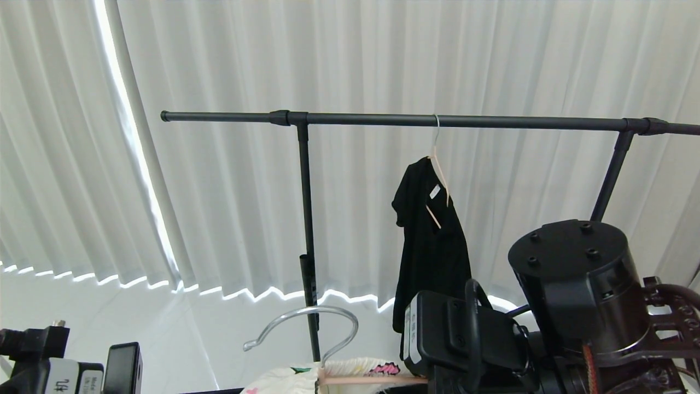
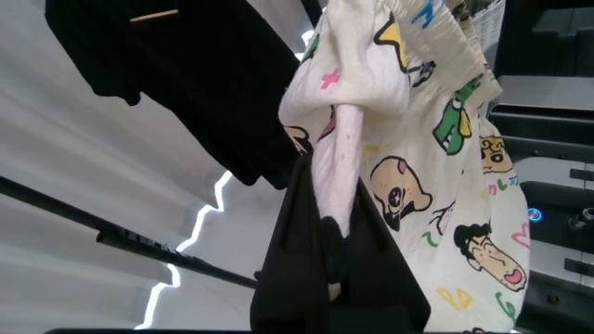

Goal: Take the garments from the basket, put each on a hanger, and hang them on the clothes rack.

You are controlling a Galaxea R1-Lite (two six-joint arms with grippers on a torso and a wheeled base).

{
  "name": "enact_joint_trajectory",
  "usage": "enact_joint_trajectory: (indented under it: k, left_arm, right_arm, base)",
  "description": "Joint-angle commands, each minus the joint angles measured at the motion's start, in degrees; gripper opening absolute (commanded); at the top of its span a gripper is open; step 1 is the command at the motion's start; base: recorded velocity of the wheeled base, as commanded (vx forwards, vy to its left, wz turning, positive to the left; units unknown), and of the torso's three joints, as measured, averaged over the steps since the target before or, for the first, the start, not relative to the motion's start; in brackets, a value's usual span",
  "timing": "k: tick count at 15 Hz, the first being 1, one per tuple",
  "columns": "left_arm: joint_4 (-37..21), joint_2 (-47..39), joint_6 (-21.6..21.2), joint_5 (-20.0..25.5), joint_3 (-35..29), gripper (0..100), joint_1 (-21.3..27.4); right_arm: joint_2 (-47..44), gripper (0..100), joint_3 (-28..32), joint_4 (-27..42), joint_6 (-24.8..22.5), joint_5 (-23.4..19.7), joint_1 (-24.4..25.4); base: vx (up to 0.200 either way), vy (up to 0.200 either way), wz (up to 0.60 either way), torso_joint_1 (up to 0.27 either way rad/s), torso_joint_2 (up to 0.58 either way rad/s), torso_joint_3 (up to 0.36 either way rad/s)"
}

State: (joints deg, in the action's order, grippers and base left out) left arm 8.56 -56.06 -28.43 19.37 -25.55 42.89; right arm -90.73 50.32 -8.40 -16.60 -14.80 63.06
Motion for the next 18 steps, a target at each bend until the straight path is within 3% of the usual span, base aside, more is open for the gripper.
enact_joint_trajectory:
  k: [1,4,5,10,13,18]
  left_arm:
    - [0.0,0.0,0.0,-0.1,0.1,0,0.0]
    - [0.0,-0.4,-1.6,-0.2,0.5,0,0.0]
    - [0.0,-0.4,-1.6,-0.2,0.5,100,-0.1]
    - [0.1,0.6,-1.2,-0.9,0.6,100,-3.8]
    - [0.0,1.0,-1.2,-0.8,1.9,100,-9.0]
    - [0.0,0.5,-1.2,-0.8,7.8,100,-24.3]
  right_arm:
    - [0.1,0,0.0,-0.1,0.0,0.0,0.0]
    - [0.7,0,0.0,-0.2,-2.4,0.0,-0.1]
    - [1.1,0,0.0,-0.1,-2.6,0.0,-0.2]
    - [4.5,0,-1.7,0.3,-3.4,0.1,-4.2]
    - [6.7,0,-2.5,1.2,-5.4,0.1,-7.5]
    - [9.7,0,-3.3,1.4,-7.7,-0.1,-12.0]
  base:
    - [0.000,0.000,0.00,0.000,0.00,0.000]
    - [0.000,0.000,0.00,0.000,0.00,0.000]
    - [0.000,0.000,0.00,0.000,0.00,0.000]
    - [0.000,0.000,0.00,0.000,0.00,0.000]
    - [0.000,0.000,0.00,0.000,0.00,0.000]
    - [0.000,0.000,0.00,0.000,0.00,0.000]
